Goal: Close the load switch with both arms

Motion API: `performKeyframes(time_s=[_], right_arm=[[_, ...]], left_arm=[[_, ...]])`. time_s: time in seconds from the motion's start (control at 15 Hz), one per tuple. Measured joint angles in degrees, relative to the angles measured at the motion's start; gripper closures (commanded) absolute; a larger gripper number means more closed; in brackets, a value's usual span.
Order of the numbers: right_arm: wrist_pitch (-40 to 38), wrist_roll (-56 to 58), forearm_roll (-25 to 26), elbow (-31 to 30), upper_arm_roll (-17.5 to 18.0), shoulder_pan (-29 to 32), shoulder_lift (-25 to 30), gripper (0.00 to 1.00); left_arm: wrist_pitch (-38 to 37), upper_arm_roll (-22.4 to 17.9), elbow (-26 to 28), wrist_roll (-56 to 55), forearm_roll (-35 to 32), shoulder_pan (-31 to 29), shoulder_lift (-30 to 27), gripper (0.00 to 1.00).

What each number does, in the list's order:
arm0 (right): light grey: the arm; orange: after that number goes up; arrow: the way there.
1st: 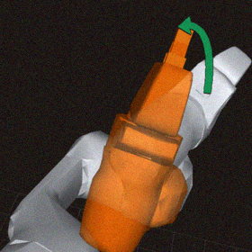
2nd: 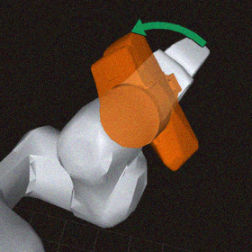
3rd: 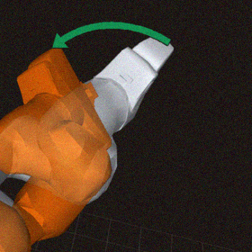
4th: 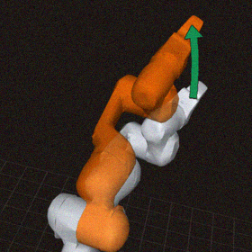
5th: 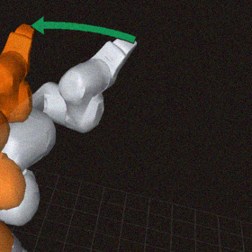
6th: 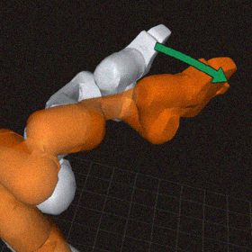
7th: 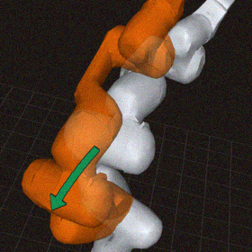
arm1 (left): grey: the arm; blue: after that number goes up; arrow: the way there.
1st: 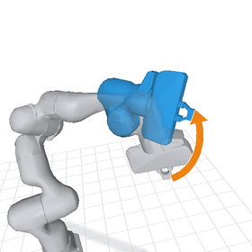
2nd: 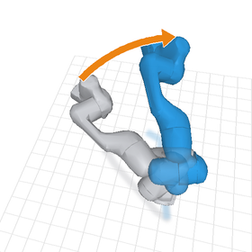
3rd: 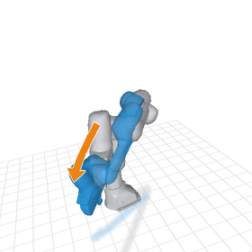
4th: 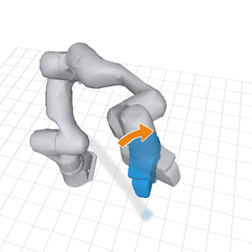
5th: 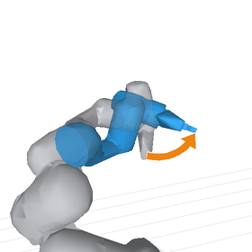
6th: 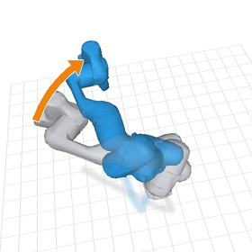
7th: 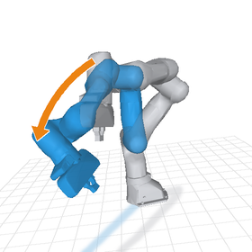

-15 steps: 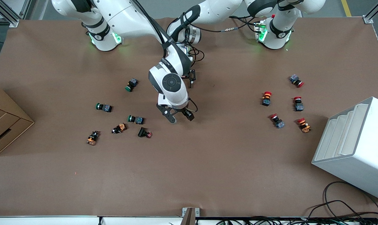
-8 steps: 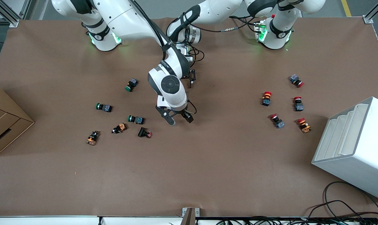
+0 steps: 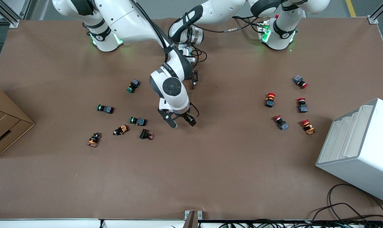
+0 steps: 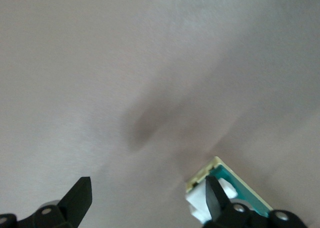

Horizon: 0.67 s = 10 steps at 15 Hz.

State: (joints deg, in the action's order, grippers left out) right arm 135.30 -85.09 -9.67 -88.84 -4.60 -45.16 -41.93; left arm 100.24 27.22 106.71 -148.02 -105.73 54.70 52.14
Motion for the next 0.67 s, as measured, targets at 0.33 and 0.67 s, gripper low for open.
performKeyframes(time_s=[0.33, 0.67], right_arm=[[-8.72, 15.21, 0.02, 3.55, -0.45, 6.12, 2.32, 0.0], [-25.39, 40.49, 1.27, 4.12, -0.78, 16.91, 11.13, 0.0]], left_arm=[[0.36, 0.33, -5.4, 6.69, 7.74, 0.14, 0.04, 0.01], [2.28, 0.36, -13.64, 13.37, 17.3, 0.15, 0.07, 0.01]])
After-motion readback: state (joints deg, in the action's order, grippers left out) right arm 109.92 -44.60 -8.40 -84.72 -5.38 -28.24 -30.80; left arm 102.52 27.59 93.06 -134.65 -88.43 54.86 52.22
